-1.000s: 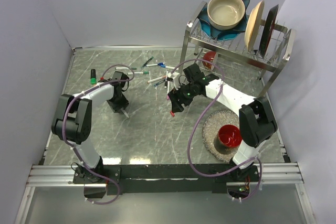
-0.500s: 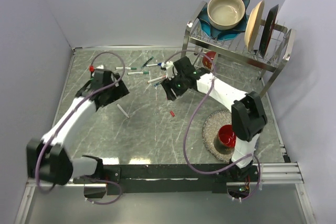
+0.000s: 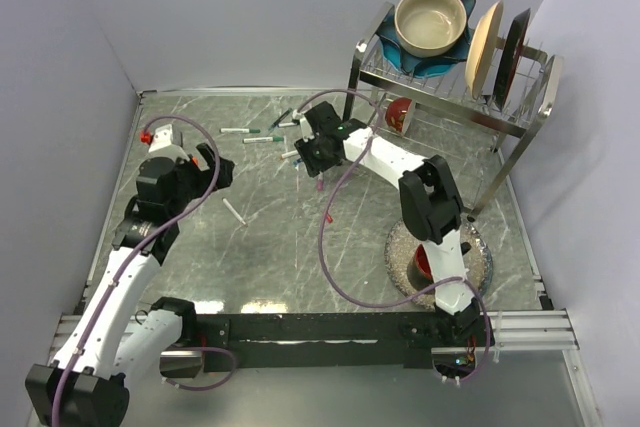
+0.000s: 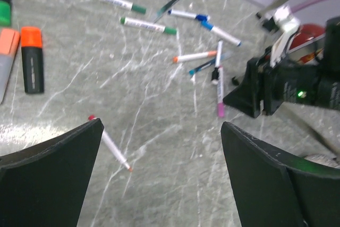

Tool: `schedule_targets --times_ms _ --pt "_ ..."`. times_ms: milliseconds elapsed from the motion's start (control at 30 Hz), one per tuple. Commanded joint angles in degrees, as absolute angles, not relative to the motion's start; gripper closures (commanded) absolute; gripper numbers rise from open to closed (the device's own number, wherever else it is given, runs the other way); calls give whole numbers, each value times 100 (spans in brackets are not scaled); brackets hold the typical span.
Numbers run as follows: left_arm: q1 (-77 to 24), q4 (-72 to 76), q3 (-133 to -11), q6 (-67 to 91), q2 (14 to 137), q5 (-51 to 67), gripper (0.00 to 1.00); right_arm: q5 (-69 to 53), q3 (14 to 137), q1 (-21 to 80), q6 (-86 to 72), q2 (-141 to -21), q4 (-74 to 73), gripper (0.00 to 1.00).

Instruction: Open the pen caps

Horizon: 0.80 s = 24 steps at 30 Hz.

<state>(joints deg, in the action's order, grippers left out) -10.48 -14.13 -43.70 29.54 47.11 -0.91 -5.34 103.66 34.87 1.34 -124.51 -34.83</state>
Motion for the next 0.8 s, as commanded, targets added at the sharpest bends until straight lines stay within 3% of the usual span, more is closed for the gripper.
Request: schedule_targets --times_ms 0,767 --pt "-1011 -1063 -4271 2742 4737 18 0 -176 10819 3507 -158 -12656 -3638 53" --pt "-888 -1072 -4272 2786 4816 -176 1 104 10495 3489 -343 -13043 -3647 53"
